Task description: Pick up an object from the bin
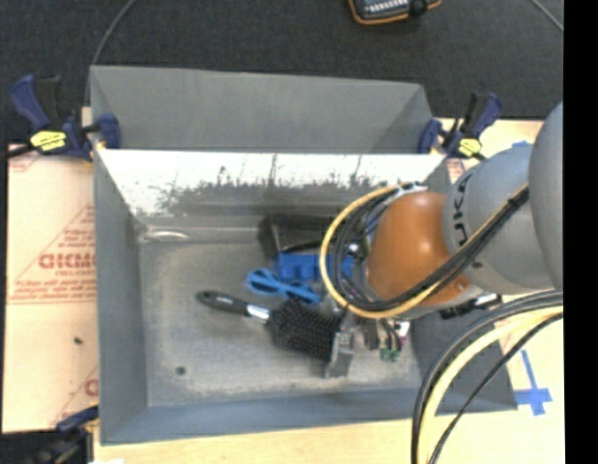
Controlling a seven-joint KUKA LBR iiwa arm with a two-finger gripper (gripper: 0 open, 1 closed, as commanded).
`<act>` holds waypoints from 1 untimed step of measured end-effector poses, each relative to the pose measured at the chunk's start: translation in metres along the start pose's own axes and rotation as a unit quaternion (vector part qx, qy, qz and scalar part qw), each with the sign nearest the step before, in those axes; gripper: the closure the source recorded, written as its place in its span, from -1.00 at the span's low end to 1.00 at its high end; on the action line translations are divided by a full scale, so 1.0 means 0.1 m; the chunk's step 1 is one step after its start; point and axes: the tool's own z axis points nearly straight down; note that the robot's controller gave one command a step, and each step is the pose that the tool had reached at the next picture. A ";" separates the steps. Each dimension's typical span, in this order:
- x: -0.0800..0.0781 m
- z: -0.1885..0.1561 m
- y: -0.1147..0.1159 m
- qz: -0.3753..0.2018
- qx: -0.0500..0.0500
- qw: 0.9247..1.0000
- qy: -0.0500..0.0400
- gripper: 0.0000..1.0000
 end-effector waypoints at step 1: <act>-0.35 0.05 -0.23 0.023 -0.001 1.000 -0.002 1.00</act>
Offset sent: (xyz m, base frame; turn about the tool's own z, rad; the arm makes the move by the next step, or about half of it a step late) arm 0.0000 0.0000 0.0000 0.0000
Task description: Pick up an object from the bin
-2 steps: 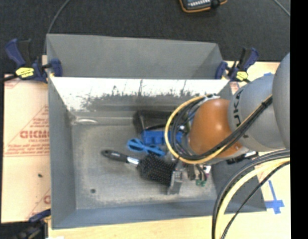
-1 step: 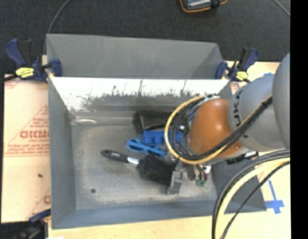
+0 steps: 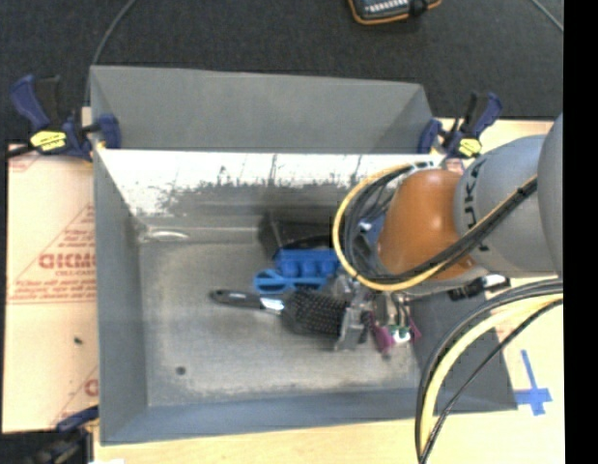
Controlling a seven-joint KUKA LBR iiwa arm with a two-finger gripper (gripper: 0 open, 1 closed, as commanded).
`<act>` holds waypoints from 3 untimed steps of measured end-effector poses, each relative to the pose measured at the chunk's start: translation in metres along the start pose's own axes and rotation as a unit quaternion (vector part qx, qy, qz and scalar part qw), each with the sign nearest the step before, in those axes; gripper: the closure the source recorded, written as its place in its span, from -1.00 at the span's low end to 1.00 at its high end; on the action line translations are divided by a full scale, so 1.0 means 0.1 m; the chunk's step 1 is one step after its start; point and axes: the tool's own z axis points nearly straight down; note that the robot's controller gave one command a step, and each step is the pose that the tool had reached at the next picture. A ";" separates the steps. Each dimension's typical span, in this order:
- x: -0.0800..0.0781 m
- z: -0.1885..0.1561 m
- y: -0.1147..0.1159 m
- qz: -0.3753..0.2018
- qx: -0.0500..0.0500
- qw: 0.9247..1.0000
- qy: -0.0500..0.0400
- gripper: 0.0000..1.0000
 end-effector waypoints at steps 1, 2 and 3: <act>0.00 0.00 0.00 0.000 0.000 1.000 0.000 1.00; -0.02 0.01 0.07 0.000 0.001 1.000 0.000 1.00; -0.20 -0.99 0.18 0.001 0.001 1.000 0.001 1.00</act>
Offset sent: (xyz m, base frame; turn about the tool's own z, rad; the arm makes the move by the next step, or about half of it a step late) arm 0.0029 0.0091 -0.0024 0.0055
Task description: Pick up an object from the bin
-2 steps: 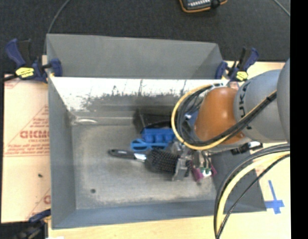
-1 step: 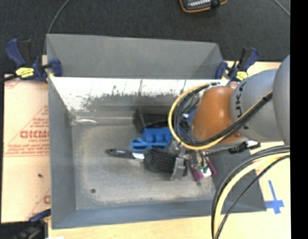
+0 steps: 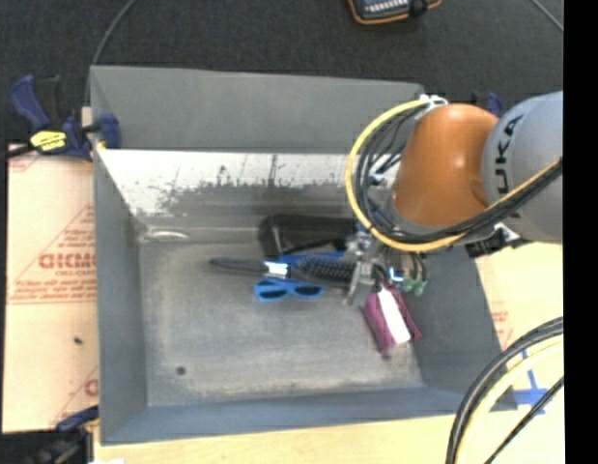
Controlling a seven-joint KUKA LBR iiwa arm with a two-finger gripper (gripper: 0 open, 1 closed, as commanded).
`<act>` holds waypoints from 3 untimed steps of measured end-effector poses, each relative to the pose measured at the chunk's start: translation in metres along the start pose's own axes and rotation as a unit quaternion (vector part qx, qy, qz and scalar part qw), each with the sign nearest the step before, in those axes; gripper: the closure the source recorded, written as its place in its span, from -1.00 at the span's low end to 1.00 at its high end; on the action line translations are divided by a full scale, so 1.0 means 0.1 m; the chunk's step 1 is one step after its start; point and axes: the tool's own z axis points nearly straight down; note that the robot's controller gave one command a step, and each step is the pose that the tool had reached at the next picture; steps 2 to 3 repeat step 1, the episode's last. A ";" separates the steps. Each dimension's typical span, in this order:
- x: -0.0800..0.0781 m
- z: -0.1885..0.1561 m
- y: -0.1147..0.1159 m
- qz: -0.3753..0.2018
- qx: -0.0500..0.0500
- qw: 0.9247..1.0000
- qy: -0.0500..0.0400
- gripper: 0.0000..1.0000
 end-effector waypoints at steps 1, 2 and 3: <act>0.06 0.69 -0.03 0.003 0.001 1.000 0.000 1.00; 0.06 0.69 -0.03 0.003 0.001 1.000 0.000 1.00; 0.06 0.69 -0.03 0.003 0.001 1.000 0.000 1.00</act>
Offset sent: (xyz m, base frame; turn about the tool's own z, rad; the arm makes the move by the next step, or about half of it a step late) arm 0.0030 0.0018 -0.0092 0.0097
